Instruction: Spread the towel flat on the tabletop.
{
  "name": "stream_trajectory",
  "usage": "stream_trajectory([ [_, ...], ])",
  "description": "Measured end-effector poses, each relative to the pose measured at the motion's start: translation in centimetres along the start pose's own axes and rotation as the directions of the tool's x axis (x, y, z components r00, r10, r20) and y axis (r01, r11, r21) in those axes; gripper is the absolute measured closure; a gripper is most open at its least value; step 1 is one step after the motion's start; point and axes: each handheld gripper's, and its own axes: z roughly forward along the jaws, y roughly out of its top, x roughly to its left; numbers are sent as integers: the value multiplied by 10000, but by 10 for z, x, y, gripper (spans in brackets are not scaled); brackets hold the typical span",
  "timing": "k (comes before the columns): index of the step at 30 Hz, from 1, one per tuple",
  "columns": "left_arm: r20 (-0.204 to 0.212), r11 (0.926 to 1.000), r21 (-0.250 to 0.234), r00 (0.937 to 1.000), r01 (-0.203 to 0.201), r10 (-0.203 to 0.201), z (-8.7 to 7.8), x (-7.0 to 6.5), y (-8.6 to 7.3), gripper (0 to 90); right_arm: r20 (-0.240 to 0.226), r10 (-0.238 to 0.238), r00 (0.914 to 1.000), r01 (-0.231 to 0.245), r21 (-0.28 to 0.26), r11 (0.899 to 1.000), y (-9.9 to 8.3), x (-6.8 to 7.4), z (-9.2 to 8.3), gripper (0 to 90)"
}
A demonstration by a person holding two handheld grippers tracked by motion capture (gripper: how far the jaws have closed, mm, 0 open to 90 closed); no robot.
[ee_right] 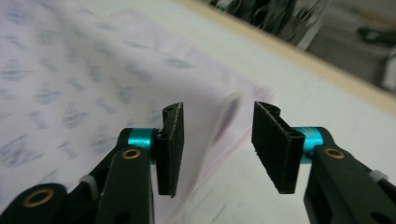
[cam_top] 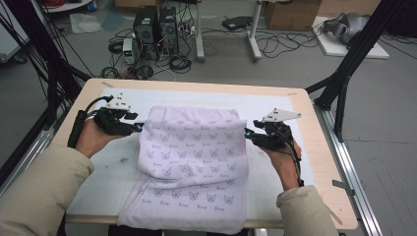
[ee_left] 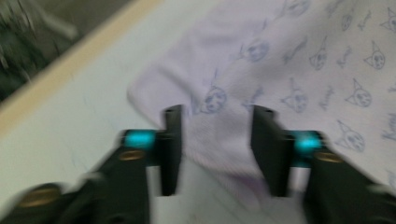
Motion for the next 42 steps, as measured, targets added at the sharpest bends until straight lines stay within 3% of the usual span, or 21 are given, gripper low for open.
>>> stream_trajectory([
  [2, 268, 9976, -558, 9987, -413, 429, -2, -7, -11, 496, -355, -287, 9990, 286, -24, 9996, -6, 4, 0, 560],
  [3, 476, 9964, -749, 9979, -398, 434, -4, -10, -16, 486, -649, -292, 9975, 294, 23, 9996, -8, 5, 0, 528],
  [5, 919, 9936, -939, 9932, -633, 719, -7, -17, -25, 439, -1316, -471, 9902, 485, 74, 9988, -14, 7, 0, 519],
  [6, 1120, 9921, -997, 9899, -755, 866, -9, -22, -29, 420, -1744, -660, 9825, 696, 147, 9975, -16, 10, 0, 517],
  [9, 1702, 9791, -989, 9665, -1775, 1924, -14, -42, -39, 392, -2546, -1323, 9580, 1546, 693, 9856, -24, 20, 0, 513],
  [13, 1847, 9555, -339, 9378, -2929, 2940, -10, -63, -49, 393, -3313, -1792, 9264, 2375, 1443, 9606, -36, 32, 2, 511],
  [15, 1925, 9531, 3, 9353, -3025, 2968, -4, -65, -53, 392, -3548, -2132, 9103, 2885, 1745, 9415, -42, 37, 5, 514],
  [17, 2133, 9545, 253, 9344, -2972, 2853, 4, -65, -57, 390, -3708, -2549, 8930, 3457, 2028, 9162, -47, 41, 7, 515],
  [19, 2322, 9542, 518, 9328, -2947, 2755, 11, -65, -58, 387, -3752, -2870, 8814, 3875, 2266, 8936, -49, 44, 8, 517],
  [23, 2390, 9560, 622, 9343, -2865, 2645, 20, -65, -55, 399, -3881, -3150, 8661, 4247, 2389, 8732, -49, 44, 11, 536],
  [26, 2396, 9572, 704, 9362, -2809, 2571, 26, -64, -51, 414, -3837, -3695, 8463, 4824, 2580, 8371, -50, 45, 18, 537],
  [27, 2438, 9578, 717, 9360, -2785, 2539, 28, -64, -50, 431, -3791, -3742, 8463, 4872, 2667, 8316, -51, 45, 20, 545],
  [28, 2458, 9565, 795, 9355, -2805, 2539, 30, -64, -49, 452, -3775, -3787, 8450, 4926, 2741, 8259, -51, 46, 23, 562],
  [30, 2515, 9554, 982, 9358, -2786, 2470, 32, -64, -48, 506, -3834, -3958, 8344, 5139, 2820, 8102, -51, 47, 28, 625],
  [31, 2575, 9567, 1040, 9365, -2719, 2382, 35, -65, -48, 534, -3896, -3991, 8300, 5218, 2898, 8023, -51, 47, 30, 696],
  [32, 2592, 9562, 1217, 9384, -2664, 2285, 36, -67, -48, 597, -4053, -4036, 8202, 5359, 2977, 7901, -51, 48, 33, 769],
  [33, 2516, 9554, 1434, 9432, -2582, 2171, 36, -68, -47, 660, -4082, -4028, 8192, 5377, 3028, 7869, -51, 49, 34, 840],
  [34, 2566, 9561, 1538, 9445, -2495, 2052, 36, -68, -47, 735, -4040, -3941, 8255, 5290, 3103, 7899, -49, 49, 35, 861],
  [36, 2602, 9583, 1570, 9460, -2389, 1932, 33, -67, -46, 833, -4040, -3716, 8359, 5058, 3039, 8073, -48, 48, 35, 869],
  [39, 2492, 9693, 1152, 9509, -2174, 1837, 22, -64, -43, 866, -3907, -3419, 8547, 4645, 2812, 8398, -45, 44, 32, 876],
  [42, 1993, 9783, 658, 9632, -1967, 1803, 10, -58, -37, 868, -3590, -3217, 8761, 4168, 2287, 8798, -40, 39, 25, 880],
])
